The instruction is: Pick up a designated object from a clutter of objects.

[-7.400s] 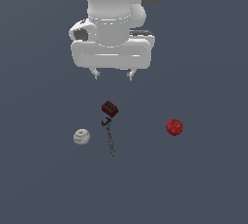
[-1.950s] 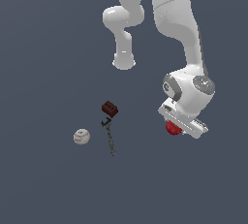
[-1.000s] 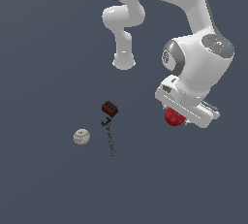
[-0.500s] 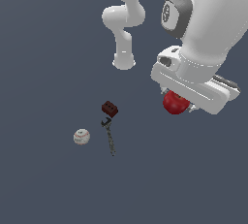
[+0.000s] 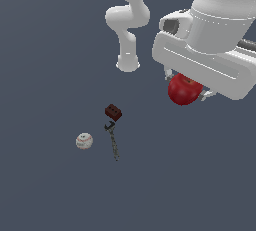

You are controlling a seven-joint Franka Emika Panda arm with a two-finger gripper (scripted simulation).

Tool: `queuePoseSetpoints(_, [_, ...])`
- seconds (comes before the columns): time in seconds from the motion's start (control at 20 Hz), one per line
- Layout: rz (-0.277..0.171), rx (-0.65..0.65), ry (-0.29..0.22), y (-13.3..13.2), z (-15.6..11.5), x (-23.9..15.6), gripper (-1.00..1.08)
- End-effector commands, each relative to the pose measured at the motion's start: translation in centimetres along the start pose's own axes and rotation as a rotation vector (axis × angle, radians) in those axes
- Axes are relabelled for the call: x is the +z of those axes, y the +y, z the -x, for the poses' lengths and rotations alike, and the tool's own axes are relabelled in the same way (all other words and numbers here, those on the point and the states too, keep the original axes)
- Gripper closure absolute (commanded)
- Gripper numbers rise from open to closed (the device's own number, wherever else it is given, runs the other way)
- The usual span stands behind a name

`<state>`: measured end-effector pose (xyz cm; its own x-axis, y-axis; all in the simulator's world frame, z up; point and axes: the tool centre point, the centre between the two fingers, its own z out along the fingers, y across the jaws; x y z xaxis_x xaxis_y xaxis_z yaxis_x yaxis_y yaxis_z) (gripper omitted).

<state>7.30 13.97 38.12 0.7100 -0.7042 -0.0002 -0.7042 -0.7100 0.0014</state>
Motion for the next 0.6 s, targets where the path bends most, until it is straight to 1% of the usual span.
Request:
queuePoseSetpoints(0.0, [-0.001,-0.001,0.001,0.1,-0.5,-1.5,1.08])
queuePoseSetpoints(0.25, [-0.001,-0.001,0.001,0.1,-1.0,-3.0,1.08])
queuePoseSetpoints(0.55, [-0.001,-0.001,0.001,0.1,-1.2,-3.5,1.08])
